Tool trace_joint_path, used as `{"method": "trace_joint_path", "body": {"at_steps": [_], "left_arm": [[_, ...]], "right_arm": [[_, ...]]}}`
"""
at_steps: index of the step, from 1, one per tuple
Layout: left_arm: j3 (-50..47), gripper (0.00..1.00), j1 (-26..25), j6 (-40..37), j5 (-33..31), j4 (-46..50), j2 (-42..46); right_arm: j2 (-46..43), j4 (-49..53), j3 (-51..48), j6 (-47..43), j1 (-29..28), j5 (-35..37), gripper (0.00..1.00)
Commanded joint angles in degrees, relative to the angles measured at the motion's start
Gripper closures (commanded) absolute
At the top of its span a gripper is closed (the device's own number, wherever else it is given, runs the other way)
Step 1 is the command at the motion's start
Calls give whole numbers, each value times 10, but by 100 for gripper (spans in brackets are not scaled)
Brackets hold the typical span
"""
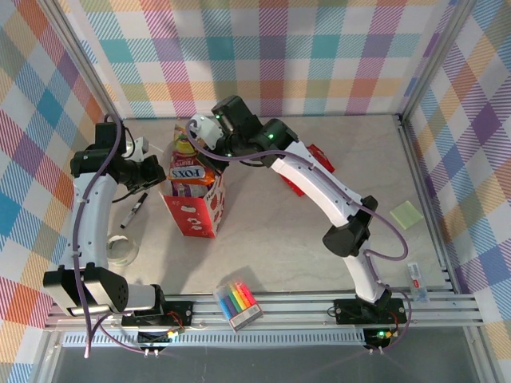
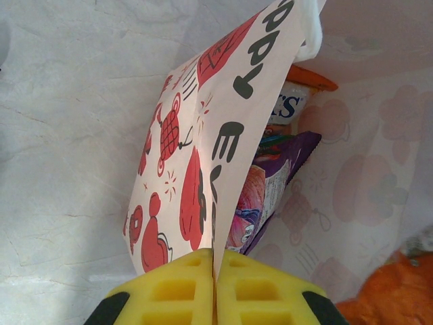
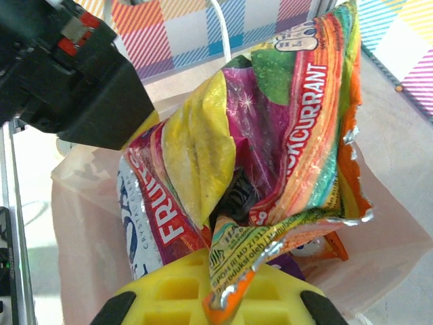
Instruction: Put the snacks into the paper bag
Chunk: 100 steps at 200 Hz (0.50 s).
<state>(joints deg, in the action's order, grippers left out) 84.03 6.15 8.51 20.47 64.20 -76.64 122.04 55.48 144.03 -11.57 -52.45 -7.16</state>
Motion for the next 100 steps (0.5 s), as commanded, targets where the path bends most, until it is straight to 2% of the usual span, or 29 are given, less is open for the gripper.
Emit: {"method": "trace_joint_path", "body": {"at_steps": [1, 49, 65, 77, 93, 99, 100], "left_arm": [[-1, 93, 7, 1, 17, 15, 20], [5, 93, 8, -1, 15, 19, 20], [7, 93, 8, -1, 15, 20, 19], [8, 93, 8, -1, 14, 21, 19], [8, 93, 7, -1, 13, 21, 19], [8, 93, 8, -1, 12, 21, 18], [8, 93, 8, -1, 12, 21, 18]], "right_arm": [[7, -33, 17, 15, 0, -25, 100], [22, -28, 18, 28, 0, -8, 100], [27, -26, 18, 33, 0, 16, 86], [28, -24, 18, 37, 0, 39, 68], [25, -18, 18, 36, 0, 60, 63], [23, -16, 18, 36, 0, 65, 59], [23, -14, 18, 35, 0, 67, 55]]}}
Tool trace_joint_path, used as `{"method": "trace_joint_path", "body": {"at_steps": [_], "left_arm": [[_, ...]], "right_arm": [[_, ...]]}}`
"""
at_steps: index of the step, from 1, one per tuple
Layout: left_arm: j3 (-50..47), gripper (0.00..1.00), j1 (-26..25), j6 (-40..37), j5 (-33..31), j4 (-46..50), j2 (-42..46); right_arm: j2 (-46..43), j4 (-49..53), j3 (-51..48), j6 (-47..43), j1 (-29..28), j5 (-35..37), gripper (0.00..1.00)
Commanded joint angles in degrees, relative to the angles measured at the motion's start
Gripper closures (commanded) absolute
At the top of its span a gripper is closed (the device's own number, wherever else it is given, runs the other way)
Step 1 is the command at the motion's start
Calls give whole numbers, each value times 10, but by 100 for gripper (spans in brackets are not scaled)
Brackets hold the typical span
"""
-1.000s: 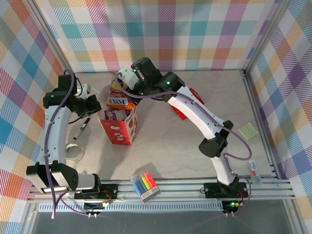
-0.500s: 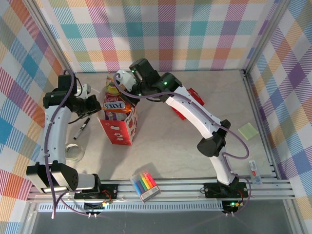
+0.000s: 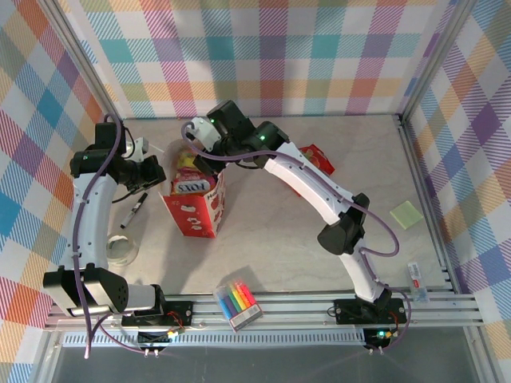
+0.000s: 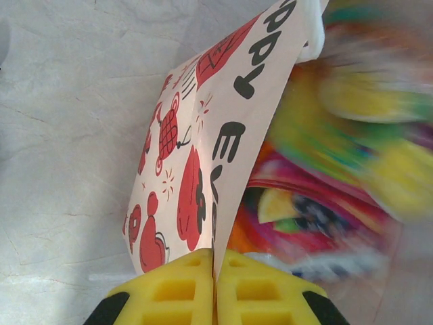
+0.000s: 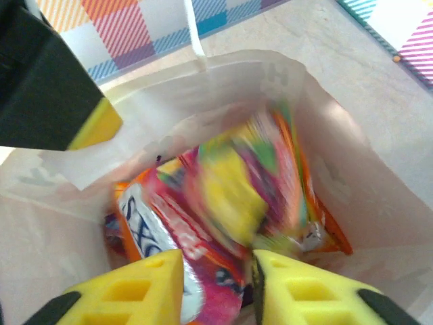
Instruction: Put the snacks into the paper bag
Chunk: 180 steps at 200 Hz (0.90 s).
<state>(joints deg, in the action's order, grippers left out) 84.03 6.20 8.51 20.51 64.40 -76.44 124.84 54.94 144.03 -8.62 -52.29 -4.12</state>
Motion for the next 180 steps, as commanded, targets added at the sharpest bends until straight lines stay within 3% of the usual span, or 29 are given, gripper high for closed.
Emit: {"method": "trace_joint_path", "body": {"at_steps": [1, 27, 75, 116, 180], "left_arm": [[8, 93, 7, -1, 12, 19, 16], [7, 92, 7, 0, 12, 18, 16], [11, 92, 7, -1, 14, 23, 16], [8, 92, 7, -4, 11, 24, 15], [17, 90, 7, -5, 8, 25, 14]], "right_arm": [[-5, -9, 17, 5, -2, 37, 54], [-17, 0, 17, 9, -2, 57, 34], [-73, 29, 11, 26, -2, 63, 25], [-196, -4, -89, 8, -2, 43, 18], [-336, -40, -281, -26, -1, 213, 6]]}}
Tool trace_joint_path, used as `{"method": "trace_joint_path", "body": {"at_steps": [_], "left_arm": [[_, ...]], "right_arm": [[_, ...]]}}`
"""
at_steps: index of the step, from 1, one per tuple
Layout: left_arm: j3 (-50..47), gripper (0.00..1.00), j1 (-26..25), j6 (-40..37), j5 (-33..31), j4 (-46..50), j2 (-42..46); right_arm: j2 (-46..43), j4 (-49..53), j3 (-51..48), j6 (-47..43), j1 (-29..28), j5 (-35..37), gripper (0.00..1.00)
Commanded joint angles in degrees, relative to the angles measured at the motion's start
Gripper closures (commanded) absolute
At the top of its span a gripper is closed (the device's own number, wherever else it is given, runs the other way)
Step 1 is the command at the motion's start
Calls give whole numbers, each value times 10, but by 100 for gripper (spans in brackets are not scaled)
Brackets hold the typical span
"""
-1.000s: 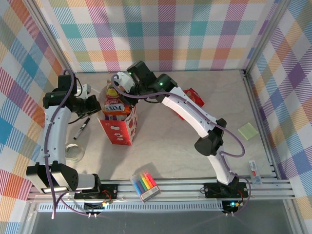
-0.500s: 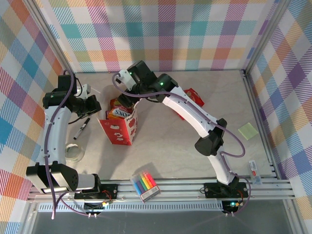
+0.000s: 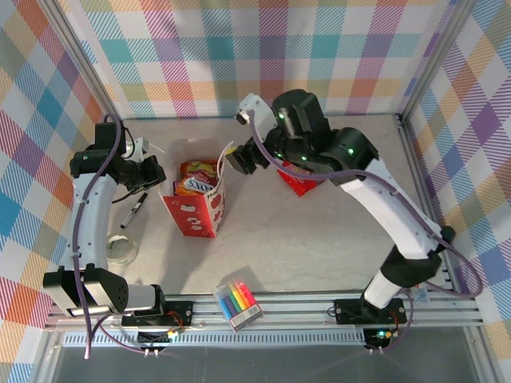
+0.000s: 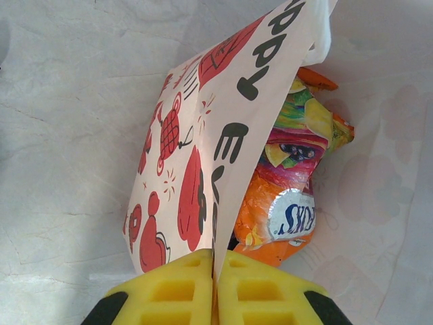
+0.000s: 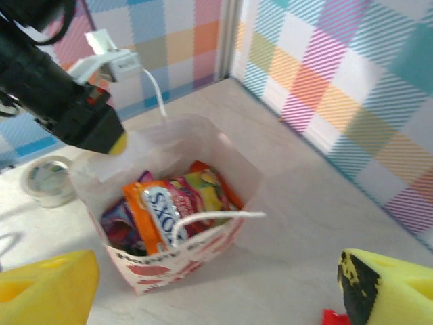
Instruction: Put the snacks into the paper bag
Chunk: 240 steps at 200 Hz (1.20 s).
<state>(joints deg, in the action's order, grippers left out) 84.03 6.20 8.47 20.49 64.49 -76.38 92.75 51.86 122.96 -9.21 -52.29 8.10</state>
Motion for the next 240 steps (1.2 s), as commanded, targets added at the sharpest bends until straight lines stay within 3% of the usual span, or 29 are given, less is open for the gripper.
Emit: {"method": "trace_joint_path", "body": {"at_steps": [1, 45, 95, 153, 240], "left_arm": [[17, 90, 7, -5, 8, 24, 14], [15, 89, 7, -6, 3, 20, 20], [19, 89, 7, -6, 5, 19, 20], [19, 90, 7, -7, 4, 20, 23], [17, 89, 7, -9, -4, 23, 22]], "right_arm": [[-17, -8, -72, -19, 0, 93, 6], [-101, -19, -217, 52, 46, 114, 2], [-168, -23, -334, 160, 188, 15, 1], [-156, -59, -428, 242, 314, -95, 1], [-117, -144, -534, 348, 434, -213, 1]]}}
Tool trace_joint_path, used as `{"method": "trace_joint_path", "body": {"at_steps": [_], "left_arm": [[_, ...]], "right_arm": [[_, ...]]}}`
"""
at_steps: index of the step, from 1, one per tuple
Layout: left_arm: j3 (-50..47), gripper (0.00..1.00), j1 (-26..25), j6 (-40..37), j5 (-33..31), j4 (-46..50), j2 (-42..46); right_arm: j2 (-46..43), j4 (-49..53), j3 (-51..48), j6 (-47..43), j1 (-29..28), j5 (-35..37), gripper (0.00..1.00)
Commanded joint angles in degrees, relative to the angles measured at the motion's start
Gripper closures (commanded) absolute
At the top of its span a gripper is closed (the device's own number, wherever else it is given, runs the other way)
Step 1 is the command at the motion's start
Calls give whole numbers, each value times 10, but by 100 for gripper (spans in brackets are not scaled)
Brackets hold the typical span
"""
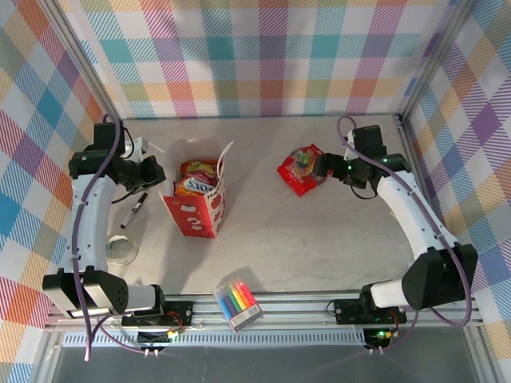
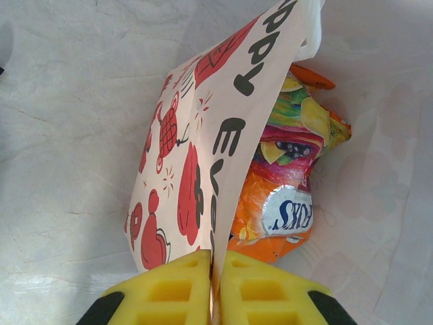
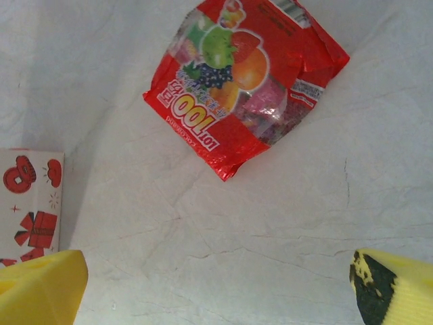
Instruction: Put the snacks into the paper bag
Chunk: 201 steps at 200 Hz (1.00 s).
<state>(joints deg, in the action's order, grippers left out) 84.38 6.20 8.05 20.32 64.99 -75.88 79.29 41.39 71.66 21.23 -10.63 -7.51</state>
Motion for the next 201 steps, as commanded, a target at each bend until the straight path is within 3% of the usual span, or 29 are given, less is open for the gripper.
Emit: {"method": "trace_joint_path", "body": {"at_steps": [1, 85, 159, 201], "left_arm": [[14, 89, 7, -5, -3, 18, 16], [13, 88, 7, -8, -5, 22, 17], [7, 88, 7, -8, -9, 21, 20], [8, 88, 7, -11, -11, 22, 18]], "right_arm": [[18, -41, -23, 45, 18, -58, 1], [89, -162, -94, 114, 69, -118, 1], [184, -233, -81, 169, 73, -126, 1], [238, -260, -59, 158, 74, -150, 1]]}}
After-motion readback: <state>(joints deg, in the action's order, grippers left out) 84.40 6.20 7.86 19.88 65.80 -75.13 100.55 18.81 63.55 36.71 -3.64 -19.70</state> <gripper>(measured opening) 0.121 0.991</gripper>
